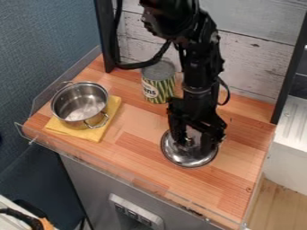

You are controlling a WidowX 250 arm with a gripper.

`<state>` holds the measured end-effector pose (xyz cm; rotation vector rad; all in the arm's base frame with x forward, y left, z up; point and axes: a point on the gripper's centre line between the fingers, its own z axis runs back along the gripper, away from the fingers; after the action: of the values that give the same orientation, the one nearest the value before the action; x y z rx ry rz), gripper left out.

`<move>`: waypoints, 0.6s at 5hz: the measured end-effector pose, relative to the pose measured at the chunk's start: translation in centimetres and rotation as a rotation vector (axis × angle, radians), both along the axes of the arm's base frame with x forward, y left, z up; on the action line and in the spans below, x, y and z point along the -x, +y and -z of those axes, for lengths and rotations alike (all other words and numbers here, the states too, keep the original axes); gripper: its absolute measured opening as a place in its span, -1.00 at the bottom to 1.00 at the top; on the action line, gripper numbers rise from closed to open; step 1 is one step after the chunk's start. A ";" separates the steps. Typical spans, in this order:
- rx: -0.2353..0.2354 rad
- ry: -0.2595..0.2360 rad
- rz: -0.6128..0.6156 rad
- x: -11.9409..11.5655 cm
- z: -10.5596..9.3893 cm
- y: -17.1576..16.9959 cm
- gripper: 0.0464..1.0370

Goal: Put the silver lid on top of the silver pot

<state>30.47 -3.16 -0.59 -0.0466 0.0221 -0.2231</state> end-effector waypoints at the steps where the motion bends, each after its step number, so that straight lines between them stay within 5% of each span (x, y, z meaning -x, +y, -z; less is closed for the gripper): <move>1: -0.019 0.002 0.006 0.0 0.1 0.3 0.82; 3: -0.024 0.005 0.003 -0.1 0.2 0.6 -0.36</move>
<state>30.53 -2.56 -0.80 -0.0236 0.0296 -0.2256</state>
